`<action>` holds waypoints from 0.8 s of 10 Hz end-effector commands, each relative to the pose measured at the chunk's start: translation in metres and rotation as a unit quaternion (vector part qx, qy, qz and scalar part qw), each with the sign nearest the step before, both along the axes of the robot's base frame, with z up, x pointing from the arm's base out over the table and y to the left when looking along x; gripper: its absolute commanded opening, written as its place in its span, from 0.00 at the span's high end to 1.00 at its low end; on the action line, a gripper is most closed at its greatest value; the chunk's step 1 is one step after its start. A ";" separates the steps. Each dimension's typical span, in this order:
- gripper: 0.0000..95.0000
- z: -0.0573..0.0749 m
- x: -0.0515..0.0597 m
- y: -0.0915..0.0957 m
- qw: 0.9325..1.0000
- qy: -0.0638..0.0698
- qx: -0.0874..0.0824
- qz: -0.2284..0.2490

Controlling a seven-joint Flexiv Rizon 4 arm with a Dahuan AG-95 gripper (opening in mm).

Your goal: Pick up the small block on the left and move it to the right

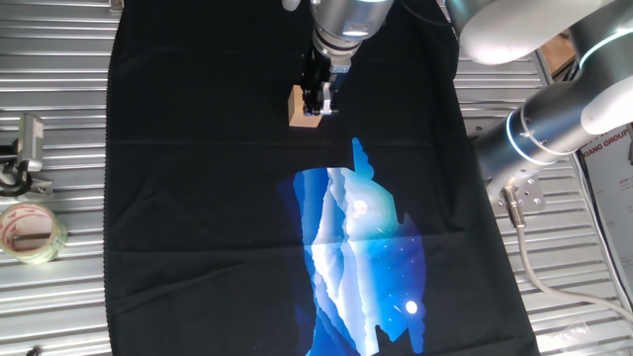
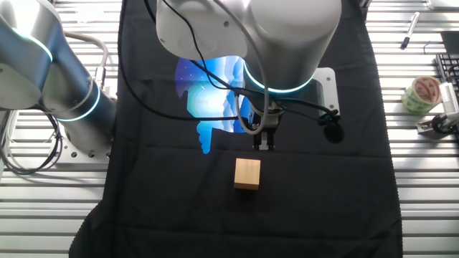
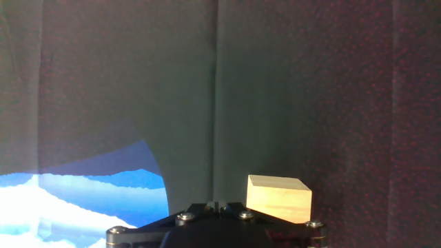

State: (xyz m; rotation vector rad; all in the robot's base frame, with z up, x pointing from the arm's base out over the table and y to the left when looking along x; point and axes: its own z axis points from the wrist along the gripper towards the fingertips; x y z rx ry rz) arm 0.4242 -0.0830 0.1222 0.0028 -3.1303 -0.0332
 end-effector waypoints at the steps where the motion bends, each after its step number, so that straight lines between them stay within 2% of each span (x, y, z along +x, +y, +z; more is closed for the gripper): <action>1: 1.00 0.000 0.000 0.000 1.000 -0.001 0.000 -0.002; 8: 1.00 -0.001 -0.004 0.002 1.000 0.001 0.000 -0.005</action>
